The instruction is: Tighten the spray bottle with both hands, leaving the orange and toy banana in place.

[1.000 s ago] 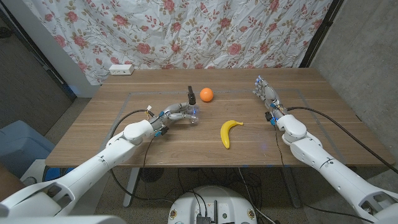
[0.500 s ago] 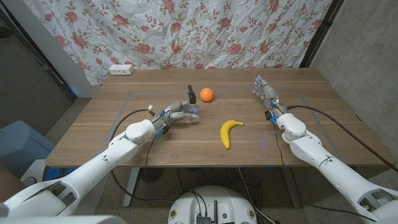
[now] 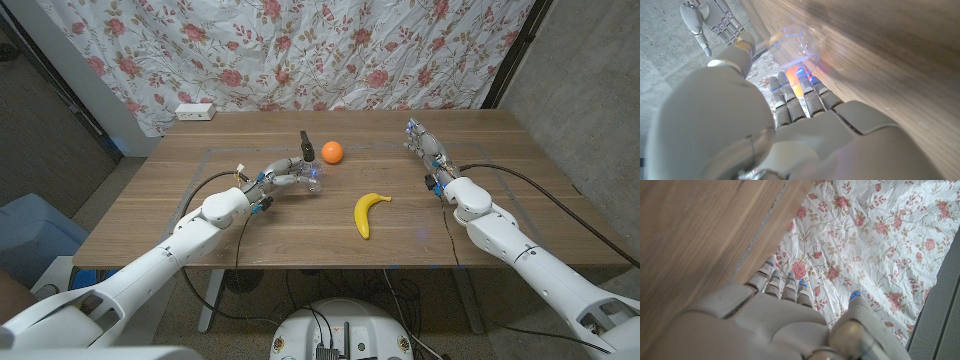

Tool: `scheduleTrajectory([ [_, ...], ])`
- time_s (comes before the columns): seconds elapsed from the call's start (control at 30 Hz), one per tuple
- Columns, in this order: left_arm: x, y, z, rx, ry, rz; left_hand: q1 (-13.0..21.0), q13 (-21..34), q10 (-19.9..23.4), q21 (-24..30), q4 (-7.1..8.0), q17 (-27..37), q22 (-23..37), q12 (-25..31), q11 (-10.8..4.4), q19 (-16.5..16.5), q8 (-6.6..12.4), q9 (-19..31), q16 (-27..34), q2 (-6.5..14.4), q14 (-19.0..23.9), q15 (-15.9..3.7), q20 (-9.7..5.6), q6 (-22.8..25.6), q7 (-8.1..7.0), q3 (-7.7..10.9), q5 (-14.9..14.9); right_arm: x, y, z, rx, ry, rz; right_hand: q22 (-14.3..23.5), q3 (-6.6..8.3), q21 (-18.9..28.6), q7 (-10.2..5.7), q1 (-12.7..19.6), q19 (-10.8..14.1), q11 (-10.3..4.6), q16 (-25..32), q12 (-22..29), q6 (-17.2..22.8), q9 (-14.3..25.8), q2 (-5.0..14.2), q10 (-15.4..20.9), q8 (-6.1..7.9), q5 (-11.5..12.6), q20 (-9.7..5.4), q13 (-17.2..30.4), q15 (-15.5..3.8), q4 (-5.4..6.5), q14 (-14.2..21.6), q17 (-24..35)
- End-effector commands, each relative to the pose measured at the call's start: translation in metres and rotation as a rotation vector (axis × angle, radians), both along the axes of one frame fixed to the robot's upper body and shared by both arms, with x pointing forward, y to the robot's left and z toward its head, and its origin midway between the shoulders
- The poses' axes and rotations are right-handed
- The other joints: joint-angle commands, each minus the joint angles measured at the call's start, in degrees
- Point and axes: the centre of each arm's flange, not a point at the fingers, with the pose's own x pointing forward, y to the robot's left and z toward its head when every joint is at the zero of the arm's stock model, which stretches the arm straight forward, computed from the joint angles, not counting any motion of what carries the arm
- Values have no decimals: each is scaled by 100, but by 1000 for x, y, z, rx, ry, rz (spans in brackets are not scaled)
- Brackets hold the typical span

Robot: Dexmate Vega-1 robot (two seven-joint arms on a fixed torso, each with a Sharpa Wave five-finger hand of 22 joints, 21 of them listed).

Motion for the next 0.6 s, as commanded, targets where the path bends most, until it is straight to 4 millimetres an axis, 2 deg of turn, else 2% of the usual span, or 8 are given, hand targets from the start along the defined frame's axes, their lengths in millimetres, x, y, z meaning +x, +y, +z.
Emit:
scheduleTrajectory([
  [0.03, -7, -5, 6, -2, 11, 9, 10, 56, 114, 29, 9, 35, 31, 53, -20, 74, 89, 36, 54, 93, 78, -900, -566, 54, 26, -46, 48, -6, 3, 10, -45, -11, -10, 21, 10, 18, -37, -2, -4, -2, 50, 48, 36, 24, 40, -26, 46, -24, 17, 1, 66, -43, -24, -2],
  [0.6, -8, -30, 13, 9, 42, 10, -23, 176, 178, 20, 39, 92, 35, 98, 4, 120, 183, 48, 119, 230, 95, -869, -529, 84, 36, -196, 72, -27, 4, 34, -145, -48, -33, 22, 8, 1, -78, 9, -69, 50, 31, 28, 97, 27, -19, -110, 63, -30, 99, 3, 209, -106, -90, -43],
])
